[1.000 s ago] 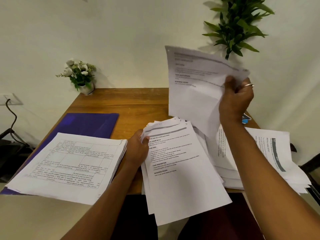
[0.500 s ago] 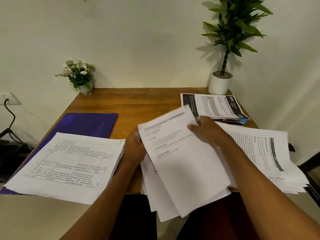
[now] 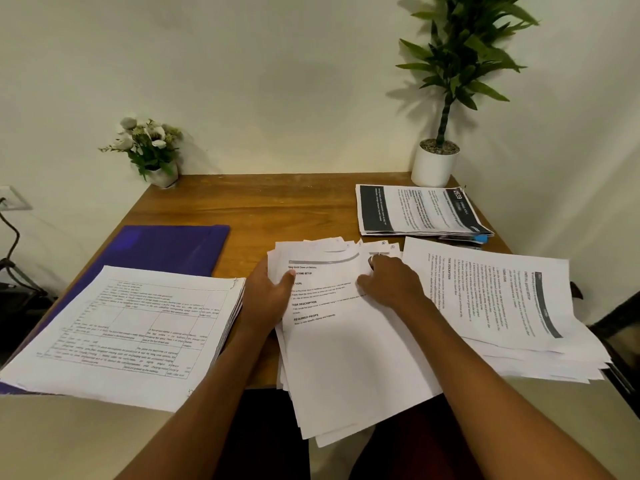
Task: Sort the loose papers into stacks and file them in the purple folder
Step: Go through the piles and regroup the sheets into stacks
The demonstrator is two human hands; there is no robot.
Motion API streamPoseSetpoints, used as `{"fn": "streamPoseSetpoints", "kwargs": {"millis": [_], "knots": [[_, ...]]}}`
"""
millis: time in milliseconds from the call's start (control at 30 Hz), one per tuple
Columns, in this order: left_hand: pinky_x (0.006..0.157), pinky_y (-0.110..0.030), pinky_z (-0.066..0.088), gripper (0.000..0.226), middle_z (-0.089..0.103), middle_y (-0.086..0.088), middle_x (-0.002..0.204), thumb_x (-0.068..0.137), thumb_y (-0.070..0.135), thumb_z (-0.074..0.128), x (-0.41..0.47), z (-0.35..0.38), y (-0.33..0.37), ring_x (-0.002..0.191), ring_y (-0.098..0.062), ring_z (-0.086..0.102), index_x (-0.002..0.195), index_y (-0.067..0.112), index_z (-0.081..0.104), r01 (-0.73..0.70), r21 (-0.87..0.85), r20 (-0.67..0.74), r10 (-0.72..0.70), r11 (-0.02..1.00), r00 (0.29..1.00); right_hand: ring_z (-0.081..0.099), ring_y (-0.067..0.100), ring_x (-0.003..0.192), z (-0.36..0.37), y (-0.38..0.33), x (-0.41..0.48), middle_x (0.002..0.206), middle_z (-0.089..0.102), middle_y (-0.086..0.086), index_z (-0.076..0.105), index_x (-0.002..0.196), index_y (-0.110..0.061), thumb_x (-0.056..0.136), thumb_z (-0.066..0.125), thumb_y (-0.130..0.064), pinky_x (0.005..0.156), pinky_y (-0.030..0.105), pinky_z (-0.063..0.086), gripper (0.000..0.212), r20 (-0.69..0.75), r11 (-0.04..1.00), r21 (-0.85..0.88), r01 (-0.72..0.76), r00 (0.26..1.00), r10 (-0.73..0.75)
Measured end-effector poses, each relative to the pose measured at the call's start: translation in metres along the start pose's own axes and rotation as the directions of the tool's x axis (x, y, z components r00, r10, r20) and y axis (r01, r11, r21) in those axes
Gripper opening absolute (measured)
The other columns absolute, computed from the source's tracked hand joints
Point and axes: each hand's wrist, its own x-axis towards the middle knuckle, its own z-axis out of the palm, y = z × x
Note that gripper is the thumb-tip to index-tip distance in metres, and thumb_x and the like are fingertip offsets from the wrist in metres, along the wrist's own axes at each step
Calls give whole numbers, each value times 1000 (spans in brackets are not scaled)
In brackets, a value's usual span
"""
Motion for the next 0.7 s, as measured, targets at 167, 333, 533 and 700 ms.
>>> {"fn": "streamPoseSetpoints", "kwargs": {"millis": [167, 333, 533, 700], "knots": [[107, -43, 43, 55, 51, -12, 150, 99, 26, 63, 4, 2, -2, 136, -33, 49, 149, 8, 45, 3, 79, -15, -2, 997, 1000, 62, 27, 115, 6, 9, 3, 119, 64, 5, 63, 119, -15, 92, 63, -40, 81, 32, 44, 37, -79, 998, 68, 8, 997, -3], [91, -30, 44, 51, 55, -11, 145, 100, 23, 62, 4, 3, -1, 130, -31, 54, 146, 9, 48, -15, 111, -4, 16, 994, 1000, 52, 22, 122, 21, 21, -1, 133, 56, 2, 63, 129, -15, 85, 70, -42, 90, 35, 48, 52, -251, 972, 224, 76, 968, -18], [99, -41, 49, 53, 53, -9, 148, 100, 26, 62, 4, 3, 0, 131, -32, 54, 148, 12, 46, 7, 115, 3, -8, 993, 1000, 64, 17, 102, 20, 30, -2, 112, 65, -2, 69, 97, -21, 90, 65, -22, 71, 14, 43, 8, -352, 796, 596, 105, 925, 142], [105, -45, 46, 54, 51, -9, 150, 100, 26, 62, 4, 4, 2, 134, -32, 51, 149, 12, 44, 27, 120, -1, -27, 992, 1000, 64, 10, 107, 29, 33, 2, 122, 69, -5, 71, 123, -21, 89, 69, -29, 89, 25, 52, 35, -332, 841, 526, 130, 941, 62]]}}
